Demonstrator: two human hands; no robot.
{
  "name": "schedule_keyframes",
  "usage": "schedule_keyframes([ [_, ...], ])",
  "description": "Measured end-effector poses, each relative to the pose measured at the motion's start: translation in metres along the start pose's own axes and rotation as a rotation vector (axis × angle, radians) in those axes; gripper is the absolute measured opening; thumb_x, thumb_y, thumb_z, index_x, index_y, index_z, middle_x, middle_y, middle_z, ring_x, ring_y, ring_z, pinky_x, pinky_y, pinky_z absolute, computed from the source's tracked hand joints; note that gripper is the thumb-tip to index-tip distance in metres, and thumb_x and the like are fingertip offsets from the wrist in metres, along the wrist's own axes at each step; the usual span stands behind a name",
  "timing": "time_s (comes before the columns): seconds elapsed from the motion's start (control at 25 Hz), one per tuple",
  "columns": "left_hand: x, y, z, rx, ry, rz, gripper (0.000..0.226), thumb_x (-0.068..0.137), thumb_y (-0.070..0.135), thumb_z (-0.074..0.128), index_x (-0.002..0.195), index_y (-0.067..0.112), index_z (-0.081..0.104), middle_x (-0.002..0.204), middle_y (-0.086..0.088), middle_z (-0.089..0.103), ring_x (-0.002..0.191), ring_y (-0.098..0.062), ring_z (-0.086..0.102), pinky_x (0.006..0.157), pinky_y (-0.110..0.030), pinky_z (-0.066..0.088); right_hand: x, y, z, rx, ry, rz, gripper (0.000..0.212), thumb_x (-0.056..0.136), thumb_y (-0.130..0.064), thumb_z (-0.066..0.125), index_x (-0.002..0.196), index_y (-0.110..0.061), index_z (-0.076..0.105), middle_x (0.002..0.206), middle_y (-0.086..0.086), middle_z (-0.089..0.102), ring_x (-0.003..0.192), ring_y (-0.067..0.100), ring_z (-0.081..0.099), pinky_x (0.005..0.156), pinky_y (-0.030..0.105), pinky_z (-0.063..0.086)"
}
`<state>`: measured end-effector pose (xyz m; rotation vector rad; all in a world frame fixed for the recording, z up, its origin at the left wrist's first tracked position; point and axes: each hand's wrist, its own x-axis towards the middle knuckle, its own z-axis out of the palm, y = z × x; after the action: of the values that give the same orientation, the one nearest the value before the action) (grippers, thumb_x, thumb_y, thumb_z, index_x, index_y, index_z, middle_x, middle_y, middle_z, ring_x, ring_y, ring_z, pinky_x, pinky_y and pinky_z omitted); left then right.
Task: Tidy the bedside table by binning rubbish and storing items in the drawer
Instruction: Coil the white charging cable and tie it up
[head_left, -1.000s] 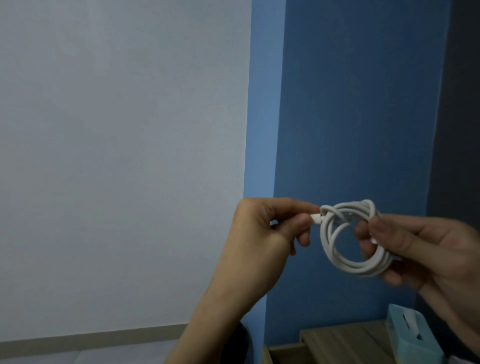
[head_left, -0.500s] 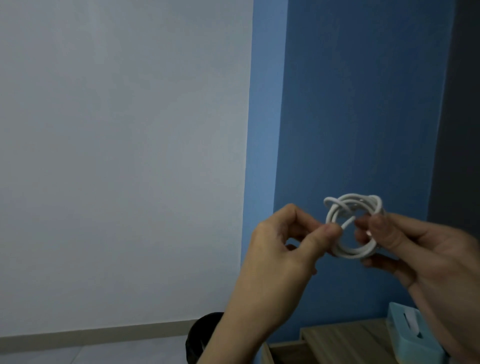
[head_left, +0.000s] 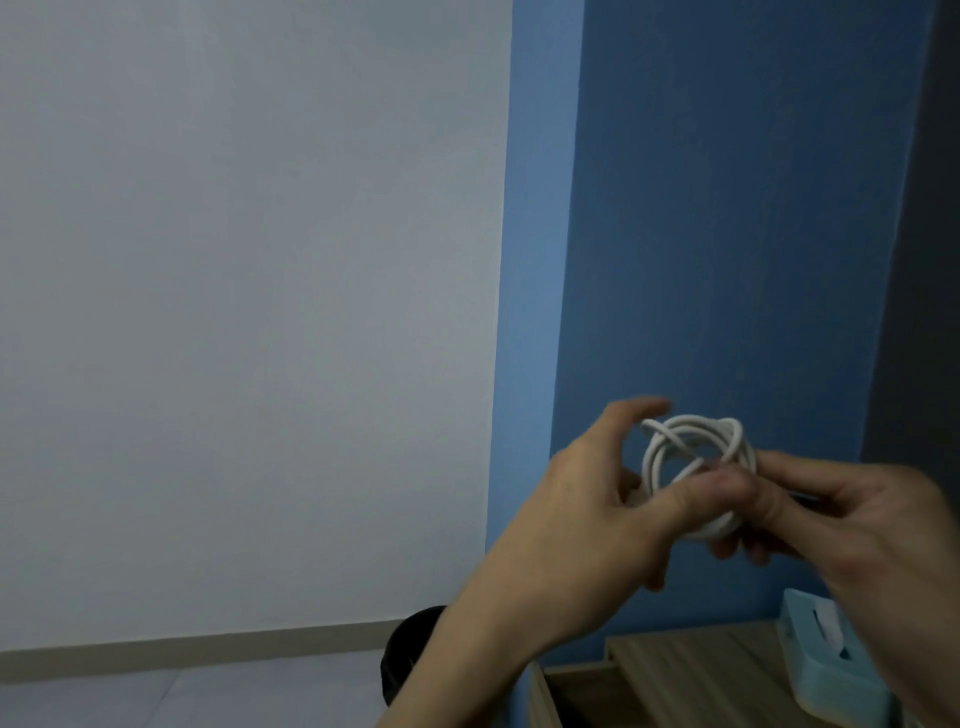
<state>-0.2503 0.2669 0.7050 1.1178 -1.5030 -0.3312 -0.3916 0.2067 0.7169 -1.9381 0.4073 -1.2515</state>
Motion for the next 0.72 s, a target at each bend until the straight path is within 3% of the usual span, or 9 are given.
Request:
schedule_keyframes([
  [0.12,0.006,-0.006,0.001,-0.047,0.045,0.028,0.025,0.092,0.036,0.056,0.095,0.011,0.059,0.043,0.008,0.039,0.037,-0.004,0.032,0.041,-0.019,0.028,0.0,0.001,-0.002,0.006,-0.034,0.004,0.057,0.039,-0.08,0.064,0.072,-0.035,0.077,0.057,0.013,0.068,0.038,0.006,0.05,0.044,0.012,0.044],
  [0.28,0.009,-0.014,0.006,0.012,0.126,0.055,0.031,0.096,0.028,0.049,0.08,0.002,0.052,0.058,0.002,0.048,0.048,-0.005,0.039,0.047,-0.019,0.035,0.001,0.004,-0.004,0.046,-0.099,0.065,0.058,0.03,-0.082,0.066,0.071,-0.042,0.076,0.05,0.012,0.065,0.038,0.005,0.052,0.045,0.011,0.047],
  [0.4,0.008,-0.019,0.008,0.096,0.184,0.108,0.03,0.094,0.03,0.05,0.076,0.006,0.049,0.06,0.005,0.047,0.055,-0.007,0.04,0.053,-0.027,0.036,0.003,0.005,-0.005,-0.033,-0.08,0.054,0.061,0.028,-0.085,0.063,0.066,-0.039,0.076,0.042,0.009,0.06,0.032,0.003,0.044,0.039,0.01,0.04],
  [0.56,0.004,-0.027,0.007,0.221,0.247,0.185,0.026,0.094,0.028,0.052,0.073,0.015,0.046,0.052,0.01,0.039,0.051,-0.007,0.034,0.05,-0.021,0.028,0.002,0.007,-0.01,-0.063,-0.057,0.09,0.067,0.019,-0.085,0.063,0.061,-0.035,0.076,0.048,0.01,0.064,0.03,0.002,0.042,0.034,0.009,0.034],
  [0.72,0.001,-0.034,0.009,0.397,0.283,0.263,0.021,0.091,0.042,0.044,0.076,0.027,0.041,0.052,0.011,0.039,0.05,-0.008,0.036,0.049,-0.019,0.028,-0.002,0.01,-0.011,-0.06,-0.083,0.102,0.074,0.021,-0.086,0.063,0.068,-0.03,0.076,0.051,0.011,0.065,0.03,0.003,0.045,0.034,0.008,0.035],
])
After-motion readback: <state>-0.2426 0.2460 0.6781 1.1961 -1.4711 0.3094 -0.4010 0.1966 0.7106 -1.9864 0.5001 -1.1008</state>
